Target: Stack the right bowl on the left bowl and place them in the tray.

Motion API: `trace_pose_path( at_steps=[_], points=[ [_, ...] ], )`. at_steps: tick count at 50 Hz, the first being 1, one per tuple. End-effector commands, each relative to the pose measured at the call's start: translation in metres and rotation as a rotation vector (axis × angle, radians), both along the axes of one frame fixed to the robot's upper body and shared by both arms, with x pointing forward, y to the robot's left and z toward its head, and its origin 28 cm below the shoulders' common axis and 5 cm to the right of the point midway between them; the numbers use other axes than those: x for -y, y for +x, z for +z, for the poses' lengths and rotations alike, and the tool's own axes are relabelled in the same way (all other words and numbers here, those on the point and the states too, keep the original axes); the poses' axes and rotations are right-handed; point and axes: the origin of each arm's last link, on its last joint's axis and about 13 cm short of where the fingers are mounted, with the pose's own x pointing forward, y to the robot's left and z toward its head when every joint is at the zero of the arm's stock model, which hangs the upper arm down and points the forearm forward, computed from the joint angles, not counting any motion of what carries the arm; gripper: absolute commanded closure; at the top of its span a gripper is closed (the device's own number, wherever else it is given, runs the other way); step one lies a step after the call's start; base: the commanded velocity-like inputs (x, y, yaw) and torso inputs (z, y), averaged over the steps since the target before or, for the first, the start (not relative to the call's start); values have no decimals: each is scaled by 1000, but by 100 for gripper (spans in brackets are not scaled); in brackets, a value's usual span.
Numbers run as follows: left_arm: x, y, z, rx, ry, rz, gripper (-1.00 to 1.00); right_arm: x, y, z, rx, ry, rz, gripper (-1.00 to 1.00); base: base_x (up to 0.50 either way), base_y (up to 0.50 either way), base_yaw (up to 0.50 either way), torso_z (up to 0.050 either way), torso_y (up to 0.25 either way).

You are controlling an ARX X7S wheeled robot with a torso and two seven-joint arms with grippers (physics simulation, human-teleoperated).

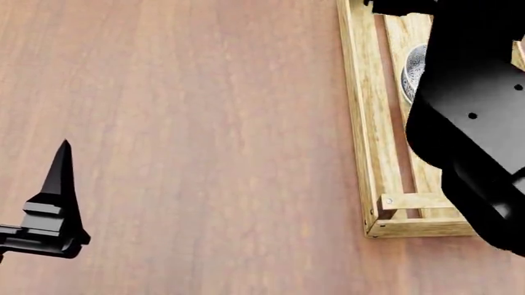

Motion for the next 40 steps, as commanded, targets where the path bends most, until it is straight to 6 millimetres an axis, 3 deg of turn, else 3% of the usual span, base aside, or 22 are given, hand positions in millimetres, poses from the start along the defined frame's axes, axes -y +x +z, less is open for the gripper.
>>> trace_pose_path(
  at_steps=[1, 3, 9, 14, 20, 40],
  points=[
    [6, 4, 6, 36, 11, 3, -100, -48, -96, -62, 245, -100, 252, -100, 0, 0, 0, 0, 0],
    [7, 4, 6, 46, 15, 3, -100, -53, -108, -71, 239, -109, 302, -100, 0, 0, 0, 0, 0],
    [7, 5, 4, 76, 16, 28, -100, -53, -115, -95, 231, -93, 260, -100, 0, 0, 0, 0, 0],
    [7, 4, 2, 87, 16, 44, -100, -54, -132, -118, 244, -149, 249, -100, 0, 0, 0, 0, 0],
    [7, 5, -1, 93, 11, 55, -100, -54, -133, -131, 222, -146, 250, -100, 0, 0, 0, 0, 0],
    [8, 5, -4, 92, 6, 57, -100, -55, -131, -137, 211, -155, 241, -100, 0, 0, 0, 0, 0]
  ],
)
